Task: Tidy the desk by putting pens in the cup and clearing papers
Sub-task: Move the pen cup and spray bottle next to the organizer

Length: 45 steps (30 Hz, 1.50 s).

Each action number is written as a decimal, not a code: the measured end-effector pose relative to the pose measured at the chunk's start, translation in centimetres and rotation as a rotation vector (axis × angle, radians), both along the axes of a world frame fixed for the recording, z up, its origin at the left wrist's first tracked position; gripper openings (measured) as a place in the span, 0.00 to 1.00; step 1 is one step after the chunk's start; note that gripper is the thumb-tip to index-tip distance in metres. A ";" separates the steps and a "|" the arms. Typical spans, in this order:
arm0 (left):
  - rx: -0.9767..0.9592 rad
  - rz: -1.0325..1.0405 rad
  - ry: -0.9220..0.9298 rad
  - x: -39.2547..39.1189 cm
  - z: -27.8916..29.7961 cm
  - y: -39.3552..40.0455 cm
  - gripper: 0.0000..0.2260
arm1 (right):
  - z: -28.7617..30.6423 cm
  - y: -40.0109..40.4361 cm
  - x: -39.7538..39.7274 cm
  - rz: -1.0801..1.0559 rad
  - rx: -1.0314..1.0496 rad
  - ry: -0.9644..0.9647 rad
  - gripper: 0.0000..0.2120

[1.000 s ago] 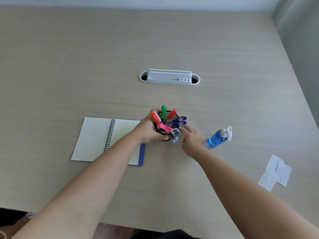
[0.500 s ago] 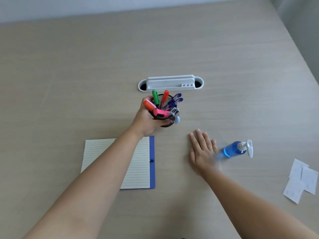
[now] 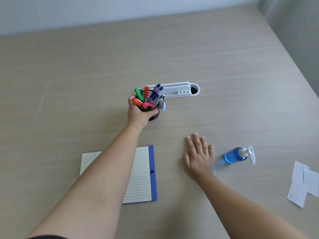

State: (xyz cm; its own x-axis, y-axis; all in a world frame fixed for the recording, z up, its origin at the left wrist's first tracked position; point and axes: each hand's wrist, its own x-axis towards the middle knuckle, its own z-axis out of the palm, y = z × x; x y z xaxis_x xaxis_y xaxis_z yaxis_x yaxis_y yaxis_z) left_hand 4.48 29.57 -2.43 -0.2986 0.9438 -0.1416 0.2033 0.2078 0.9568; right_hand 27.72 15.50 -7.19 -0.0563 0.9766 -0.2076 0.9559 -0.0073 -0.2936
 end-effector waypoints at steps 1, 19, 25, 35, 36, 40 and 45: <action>-0.002 -0.004 -0.008 0.1 0.0 0.1 0.44 | 0.0 0.0 0.0 0.001 0.005 0.001 0.32; -0.005 -0.035 -0.061 0.8 -0.6 2.0 0.46 | -0.5 0.0 0.1 -0.011 0.036 0.004 0.30; 0.007 -0.053 -0.038 1.0 -0.4 1.2 0.45 | -0.2 -0.1 0.3 -0.007 0.041 0.062 0.30; -0.045 -0.203 0.565 7.4 -2.4 -10.5 0.33 | 2.2 -6.3 5.2 -0.172 0.300 0.607 0.09; -0.034 -0.259 0.626 8.0 -2.7 -10.9 0.31 | 2.4 -6.9 5.9 -0.323 0.284 0.665 0.11; -0.119 -0.419 0.855 9.0 -3.2 -11.5 0.28 | 3.2 -6.7 7.8 -0.855 0.185 0.817 0.18; -0.245 -0.520 1.030 9.2 -4.0 -11.9 0.31 | 4.2 -3.1 8.0 -0.734 0.228 0.838 0.37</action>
